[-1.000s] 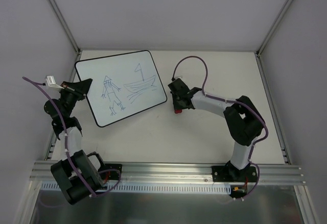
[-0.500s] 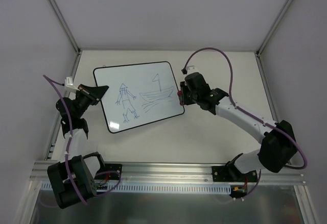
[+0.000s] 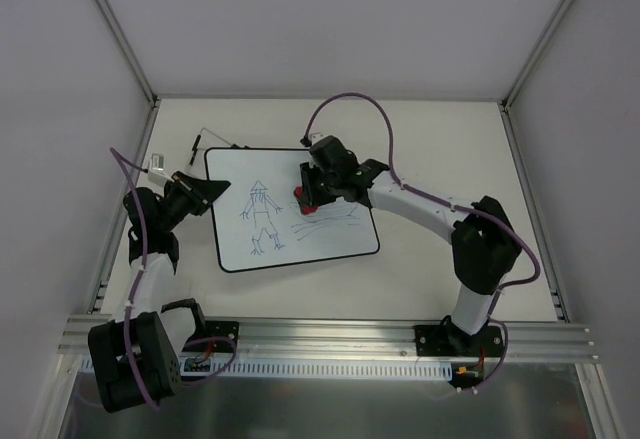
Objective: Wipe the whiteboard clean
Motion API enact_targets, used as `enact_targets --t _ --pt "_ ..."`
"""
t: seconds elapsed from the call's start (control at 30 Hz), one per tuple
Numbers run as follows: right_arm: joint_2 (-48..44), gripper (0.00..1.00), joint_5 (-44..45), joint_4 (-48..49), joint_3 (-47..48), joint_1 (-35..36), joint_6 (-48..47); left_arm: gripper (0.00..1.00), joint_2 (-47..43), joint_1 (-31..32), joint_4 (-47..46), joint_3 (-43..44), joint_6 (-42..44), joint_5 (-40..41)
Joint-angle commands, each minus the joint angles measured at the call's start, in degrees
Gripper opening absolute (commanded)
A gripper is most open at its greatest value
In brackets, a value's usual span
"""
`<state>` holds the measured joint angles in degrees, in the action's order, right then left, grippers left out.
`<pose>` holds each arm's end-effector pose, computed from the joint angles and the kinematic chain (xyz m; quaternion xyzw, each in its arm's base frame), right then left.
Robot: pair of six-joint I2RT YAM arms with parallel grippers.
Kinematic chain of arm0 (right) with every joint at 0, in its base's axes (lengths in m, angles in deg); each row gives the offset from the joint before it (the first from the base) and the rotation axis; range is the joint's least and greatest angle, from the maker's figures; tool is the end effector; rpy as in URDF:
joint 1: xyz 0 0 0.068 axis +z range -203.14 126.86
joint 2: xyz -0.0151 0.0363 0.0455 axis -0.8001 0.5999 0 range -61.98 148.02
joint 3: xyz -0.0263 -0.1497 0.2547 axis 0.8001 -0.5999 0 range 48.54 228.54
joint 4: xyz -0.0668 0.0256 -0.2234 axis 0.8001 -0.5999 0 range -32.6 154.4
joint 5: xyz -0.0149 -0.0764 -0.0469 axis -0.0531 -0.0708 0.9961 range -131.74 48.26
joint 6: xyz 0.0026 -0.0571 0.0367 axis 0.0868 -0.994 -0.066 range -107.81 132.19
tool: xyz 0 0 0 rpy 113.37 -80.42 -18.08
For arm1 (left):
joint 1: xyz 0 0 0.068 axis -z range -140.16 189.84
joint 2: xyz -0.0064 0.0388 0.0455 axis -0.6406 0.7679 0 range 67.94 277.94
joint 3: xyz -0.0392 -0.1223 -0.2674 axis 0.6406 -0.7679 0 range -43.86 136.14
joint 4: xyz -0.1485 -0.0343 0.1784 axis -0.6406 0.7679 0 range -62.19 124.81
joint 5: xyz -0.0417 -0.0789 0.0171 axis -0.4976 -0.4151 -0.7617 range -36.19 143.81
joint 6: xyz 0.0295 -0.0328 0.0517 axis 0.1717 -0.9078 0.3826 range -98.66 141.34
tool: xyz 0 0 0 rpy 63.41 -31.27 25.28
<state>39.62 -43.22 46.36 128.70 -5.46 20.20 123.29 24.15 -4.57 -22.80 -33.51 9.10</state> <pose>0.2685 0.2969 0.2913 -0.3120 0.8488 0.2095 0.3718 0.1847 0.0120 0.2750 -0.1679 0.6954 -0.4731 0.5141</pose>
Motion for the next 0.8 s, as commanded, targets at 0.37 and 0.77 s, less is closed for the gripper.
enact_targets --t 0.37,0.77 --pt "13.5 0.00 -2.8 -7.8 21.4 8.7 4.2 0.00 -0.6 3.8 -2.0 4.6 14.9 -3.8" --pt "18.8 0.00 4.0 -25.8 34.2 8.5 4.5 0.00 -0.9 4.6 2.3 9.3 23.7 -5.2"
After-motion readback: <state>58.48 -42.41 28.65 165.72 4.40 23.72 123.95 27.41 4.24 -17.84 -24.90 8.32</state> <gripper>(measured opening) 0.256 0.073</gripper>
